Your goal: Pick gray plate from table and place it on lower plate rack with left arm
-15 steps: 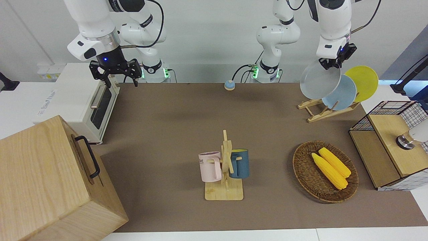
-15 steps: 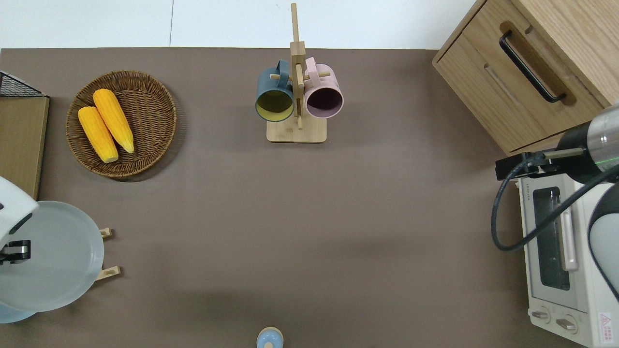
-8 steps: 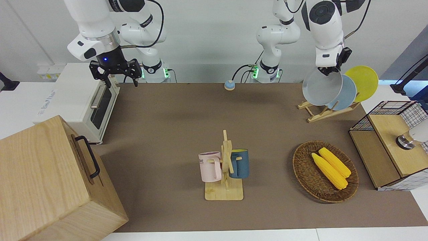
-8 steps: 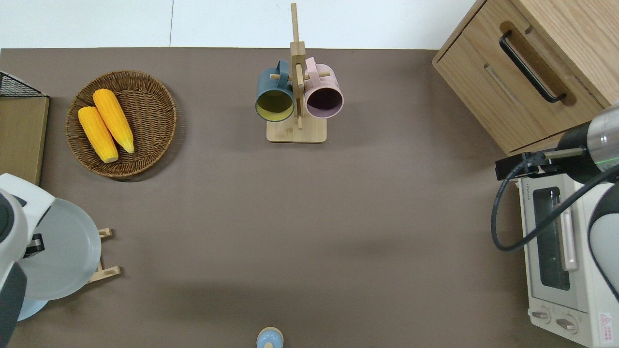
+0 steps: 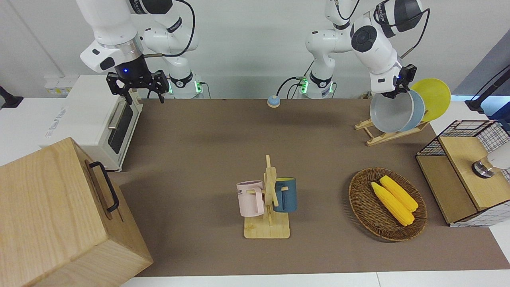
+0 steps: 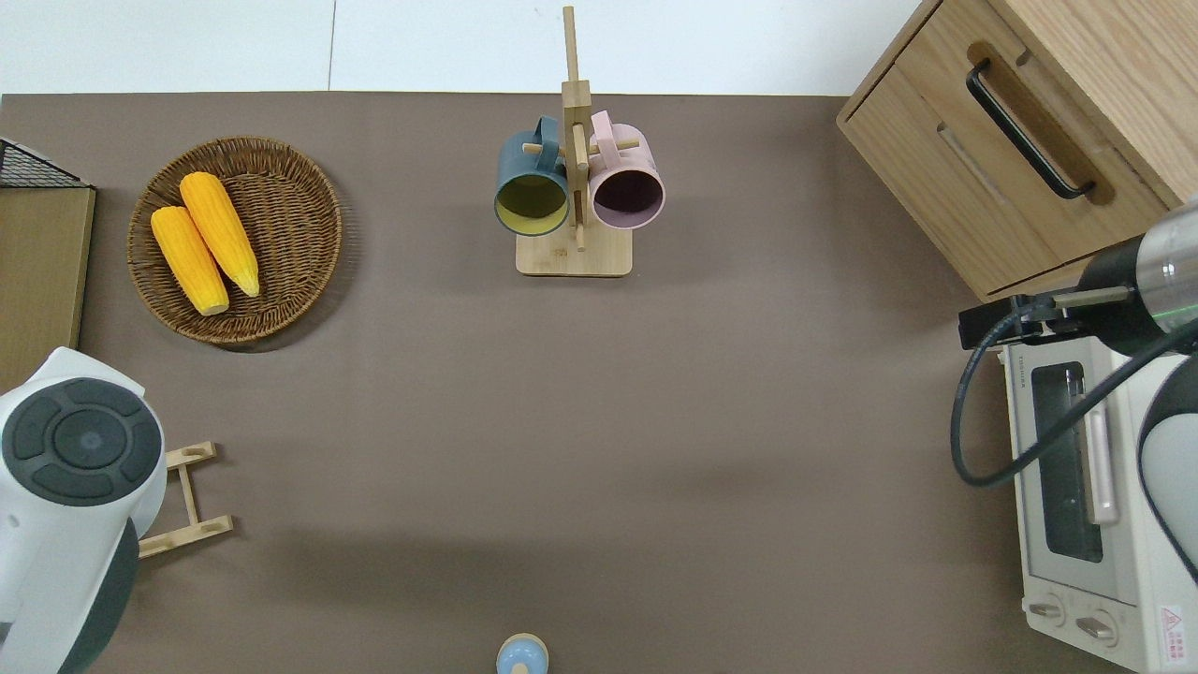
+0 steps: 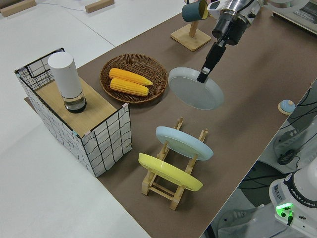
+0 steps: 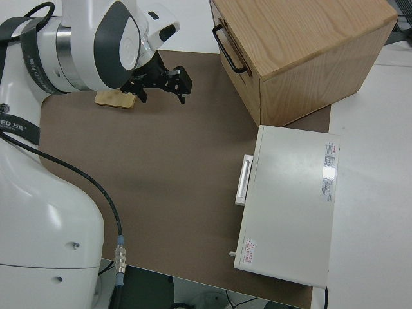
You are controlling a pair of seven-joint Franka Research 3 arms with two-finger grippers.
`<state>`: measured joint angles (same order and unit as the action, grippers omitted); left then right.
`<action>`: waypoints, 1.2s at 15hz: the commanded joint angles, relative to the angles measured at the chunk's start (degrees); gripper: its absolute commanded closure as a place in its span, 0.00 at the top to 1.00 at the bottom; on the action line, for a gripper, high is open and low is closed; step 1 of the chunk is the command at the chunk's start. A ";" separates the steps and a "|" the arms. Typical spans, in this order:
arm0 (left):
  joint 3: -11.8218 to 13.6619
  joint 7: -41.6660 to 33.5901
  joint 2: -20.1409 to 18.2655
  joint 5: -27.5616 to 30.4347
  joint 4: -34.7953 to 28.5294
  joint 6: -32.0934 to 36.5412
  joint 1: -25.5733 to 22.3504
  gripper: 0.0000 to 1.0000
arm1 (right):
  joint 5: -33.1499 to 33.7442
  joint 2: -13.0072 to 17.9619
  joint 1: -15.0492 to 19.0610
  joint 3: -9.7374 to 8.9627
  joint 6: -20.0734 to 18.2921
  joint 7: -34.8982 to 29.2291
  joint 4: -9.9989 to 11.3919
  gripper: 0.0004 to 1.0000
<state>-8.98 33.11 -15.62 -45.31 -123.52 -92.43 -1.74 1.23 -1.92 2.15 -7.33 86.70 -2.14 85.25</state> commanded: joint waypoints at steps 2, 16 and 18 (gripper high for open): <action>0.19 6.34 -1.17 -3.55 -5.67 -3.63 0.60 0.00 | 0.17 -0.54 1.28 -1.19 -0.92 -0.76 -1.14 0.98; -2.10 14.78 -2.05 -7.07 -14.64 -3.02 1.13 0.00 | 0.17 -0.54 1.28 -1.19 -0.92 -0.76 -1.23 0.98; -2.45 16.10 -1.87 -7.07 -15.08 -2.93 1.13 0.00 | 0.17 -0.54 1.28 -1.19 -0.92 -0.76 -1.14 0.98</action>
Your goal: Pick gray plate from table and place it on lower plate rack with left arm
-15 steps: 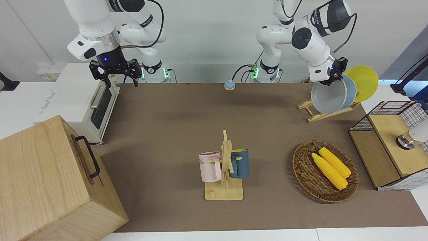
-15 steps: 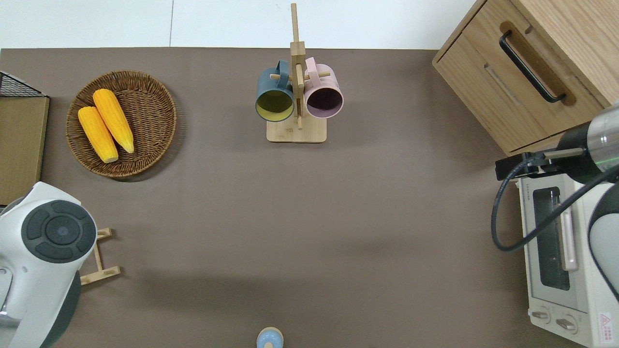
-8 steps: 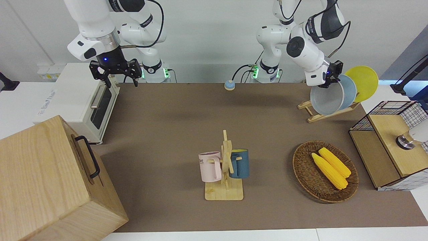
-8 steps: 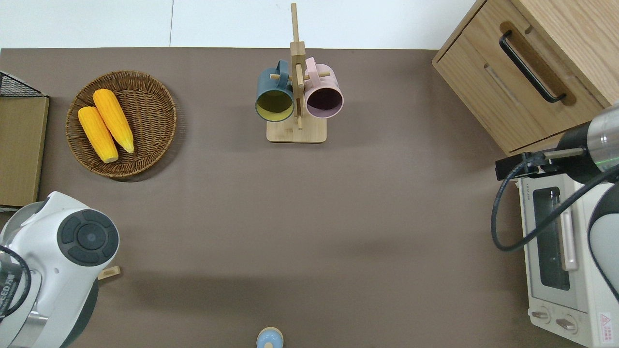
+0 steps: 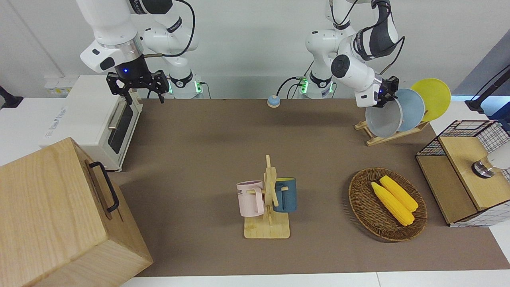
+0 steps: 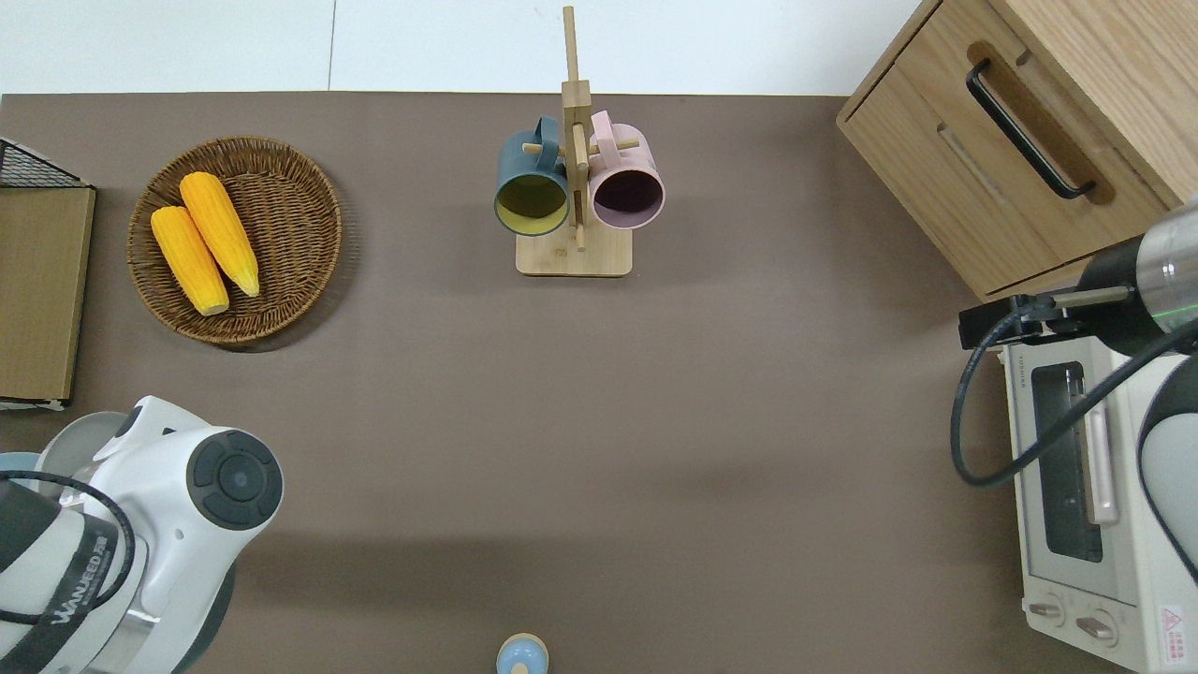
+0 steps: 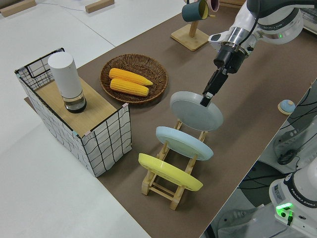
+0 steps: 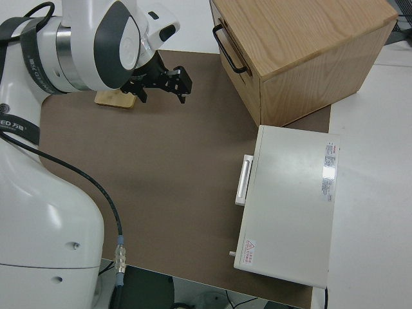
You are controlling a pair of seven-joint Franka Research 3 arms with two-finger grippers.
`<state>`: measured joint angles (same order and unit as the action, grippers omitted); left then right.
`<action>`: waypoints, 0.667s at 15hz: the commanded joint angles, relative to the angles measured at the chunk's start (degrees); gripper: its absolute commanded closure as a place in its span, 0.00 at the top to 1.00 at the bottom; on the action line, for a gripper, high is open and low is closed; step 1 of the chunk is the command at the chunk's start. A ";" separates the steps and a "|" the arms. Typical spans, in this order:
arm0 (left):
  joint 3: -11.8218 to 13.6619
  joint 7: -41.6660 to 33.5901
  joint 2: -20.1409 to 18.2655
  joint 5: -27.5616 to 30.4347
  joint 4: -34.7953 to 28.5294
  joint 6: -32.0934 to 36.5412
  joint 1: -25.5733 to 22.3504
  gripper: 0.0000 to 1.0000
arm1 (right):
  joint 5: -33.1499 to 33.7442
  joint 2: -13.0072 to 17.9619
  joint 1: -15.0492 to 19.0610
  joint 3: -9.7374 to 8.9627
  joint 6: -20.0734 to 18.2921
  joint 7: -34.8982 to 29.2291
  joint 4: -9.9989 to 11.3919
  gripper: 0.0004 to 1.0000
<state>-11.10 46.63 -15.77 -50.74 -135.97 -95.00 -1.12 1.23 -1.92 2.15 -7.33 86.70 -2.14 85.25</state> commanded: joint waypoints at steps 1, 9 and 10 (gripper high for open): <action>-0.50 2.85 -1.46 -1.64 -2.98 -0.45 0.50 0.00 | 0.17 -0.54 1.28 -1.19 -0.92 -0.76 -1.14 0.98; -0.59 5.05 -0.58 -1.82 -4.22 -1.07 0.59 0.00 | 0.17 -0.54 1.19 -1.19 -0.92 -0.76 -1.23 0.98; -0.59 5.23 0.12 -1.82 -4.22 -1.07 0.59 0.00 | 0.17 -0.54 1.28 -1.19 -0.92 -0.76 -1.14 0.98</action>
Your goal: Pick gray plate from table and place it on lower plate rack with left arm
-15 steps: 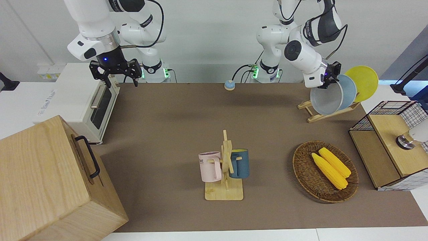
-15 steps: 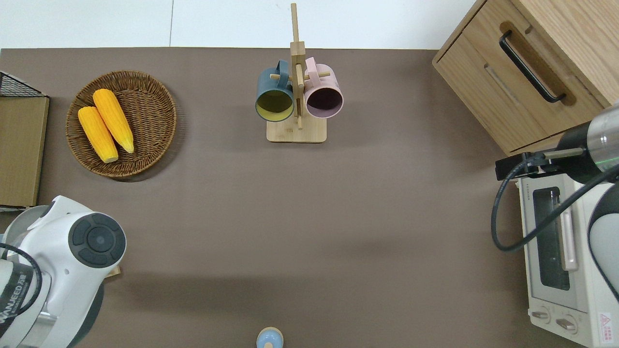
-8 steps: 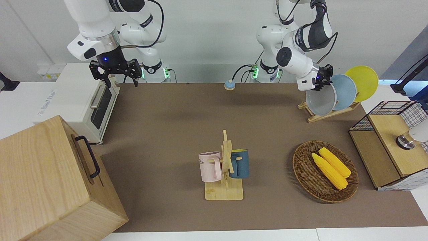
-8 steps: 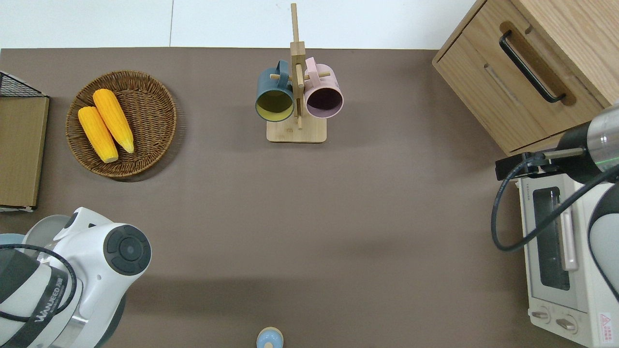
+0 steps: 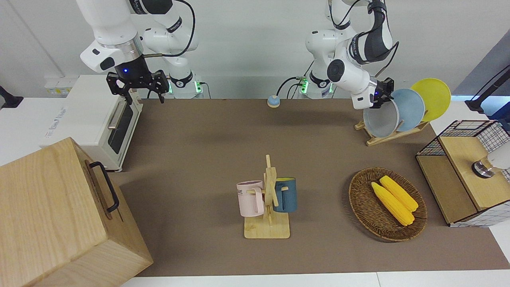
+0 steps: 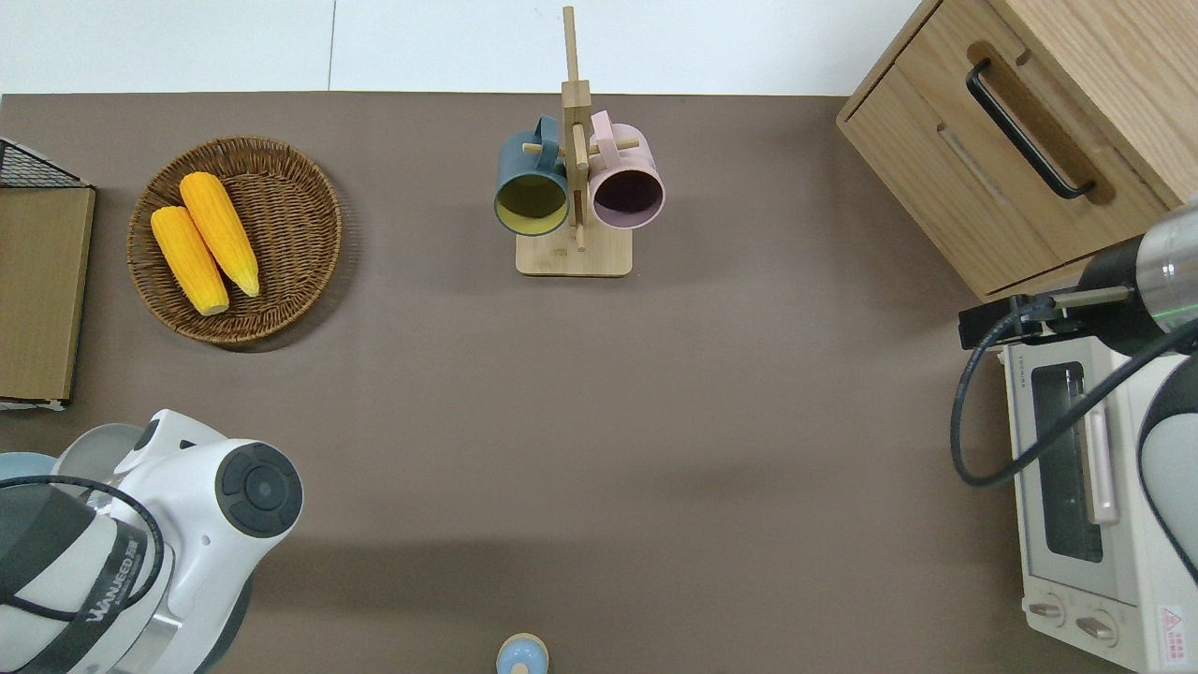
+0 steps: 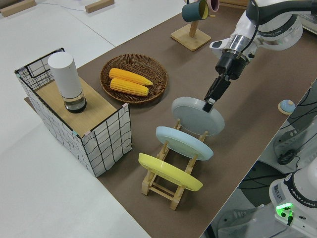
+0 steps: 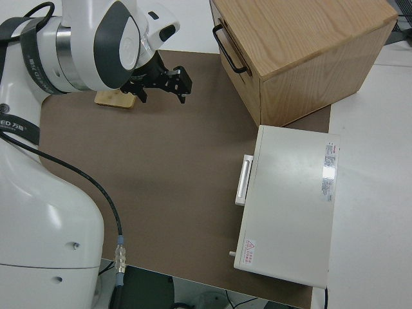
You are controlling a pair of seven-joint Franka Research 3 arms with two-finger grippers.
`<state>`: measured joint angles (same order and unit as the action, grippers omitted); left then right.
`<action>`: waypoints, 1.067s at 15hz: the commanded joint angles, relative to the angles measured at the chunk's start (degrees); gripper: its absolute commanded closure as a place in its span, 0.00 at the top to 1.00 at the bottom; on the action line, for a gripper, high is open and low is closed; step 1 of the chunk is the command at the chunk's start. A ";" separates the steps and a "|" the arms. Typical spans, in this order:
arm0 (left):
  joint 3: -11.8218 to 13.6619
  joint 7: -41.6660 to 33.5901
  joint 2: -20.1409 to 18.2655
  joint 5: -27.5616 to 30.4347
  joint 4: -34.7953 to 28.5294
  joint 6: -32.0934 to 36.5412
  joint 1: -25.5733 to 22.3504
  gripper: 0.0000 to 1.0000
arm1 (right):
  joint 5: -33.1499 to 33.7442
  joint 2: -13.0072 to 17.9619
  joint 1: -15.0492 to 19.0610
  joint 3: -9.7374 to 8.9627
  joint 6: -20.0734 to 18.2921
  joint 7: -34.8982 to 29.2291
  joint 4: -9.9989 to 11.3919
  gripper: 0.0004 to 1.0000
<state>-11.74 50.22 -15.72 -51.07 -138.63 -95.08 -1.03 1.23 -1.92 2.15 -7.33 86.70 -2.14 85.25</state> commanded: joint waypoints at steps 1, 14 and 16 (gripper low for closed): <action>0.05 2.41 0.25 -1.58 -1.55 -0.98 0.50 0.00 | 0.17 -0.54 1.28 -1.19 -0.92 -0.76 -1.14 0.98; 0.05 3.30 1.75 -1.58 -1.55 -0.90 0.94 1.00 | 0.17 -0.54 1.28 -1.19 -0.92 -0.76 -1.14 0.98; 0.05 3.21 1.75 -1.67 -1.55 -0.81 1.20 1.00 | 0.17 -0.54 1.28 -1.19 -0.92 -0.76 -1.23 0.98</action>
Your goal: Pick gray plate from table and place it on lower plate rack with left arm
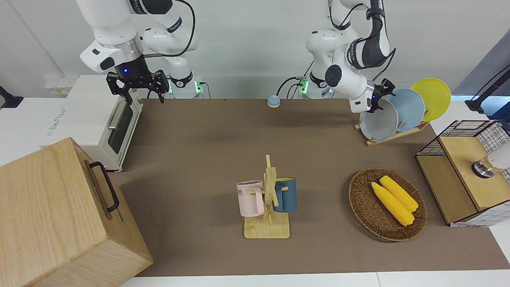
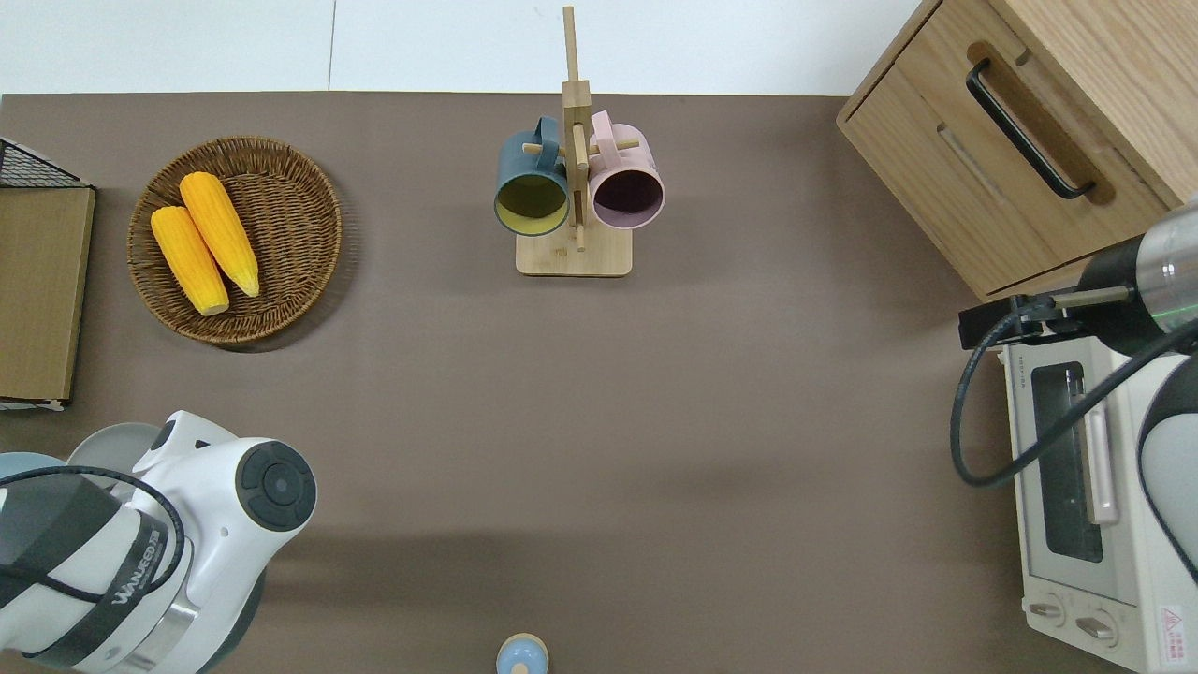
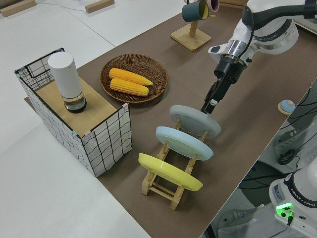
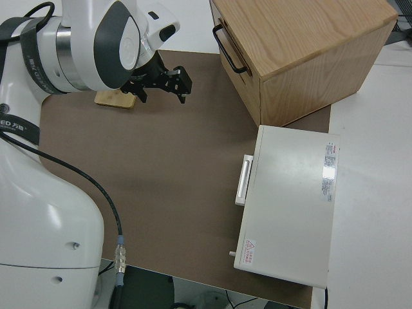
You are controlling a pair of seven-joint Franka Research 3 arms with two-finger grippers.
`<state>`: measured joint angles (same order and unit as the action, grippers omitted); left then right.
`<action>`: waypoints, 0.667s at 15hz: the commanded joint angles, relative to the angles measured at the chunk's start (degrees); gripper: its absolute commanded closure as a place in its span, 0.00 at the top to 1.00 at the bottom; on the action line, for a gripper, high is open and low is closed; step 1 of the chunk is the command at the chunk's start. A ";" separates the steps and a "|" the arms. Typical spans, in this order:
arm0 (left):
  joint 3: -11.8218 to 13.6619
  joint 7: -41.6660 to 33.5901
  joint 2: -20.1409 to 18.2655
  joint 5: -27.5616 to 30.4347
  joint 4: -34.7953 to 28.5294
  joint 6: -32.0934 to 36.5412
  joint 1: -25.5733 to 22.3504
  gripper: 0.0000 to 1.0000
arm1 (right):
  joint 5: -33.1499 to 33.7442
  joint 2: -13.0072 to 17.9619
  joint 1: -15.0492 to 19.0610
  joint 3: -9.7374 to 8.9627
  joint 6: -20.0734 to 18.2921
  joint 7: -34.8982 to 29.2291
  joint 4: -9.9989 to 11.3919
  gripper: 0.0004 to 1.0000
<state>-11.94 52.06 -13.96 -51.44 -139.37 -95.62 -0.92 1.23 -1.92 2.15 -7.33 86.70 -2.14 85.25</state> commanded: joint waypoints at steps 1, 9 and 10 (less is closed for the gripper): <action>0.25 1.29 -0.01 -1.29 -0.81 -0.27 1.10 1.00 | 0.17 -0.54 1.28 -1.19 -0.92 -0.76 -1.23 0.98; -0.01 -1.08 2.26 -0.33 5.68 0.35 1.36 1.00 | 0.17 -0.54 1.28 -1.19 -0.92 -0.76 -1.23 0.98; -0.01 -1.35 2.27 1.76 7.35 -0.09 1.36 1.00 | 0.17 -0.54 1.28 -1.19 -0.92 -0.76 -1.23 0.98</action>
<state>-12.17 51.76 -13.64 -52.09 -137.15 -95.68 -0.23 1.23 -1.92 2.15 -7.33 86.70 -2.14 85.25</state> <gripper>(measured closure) 0.000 0.013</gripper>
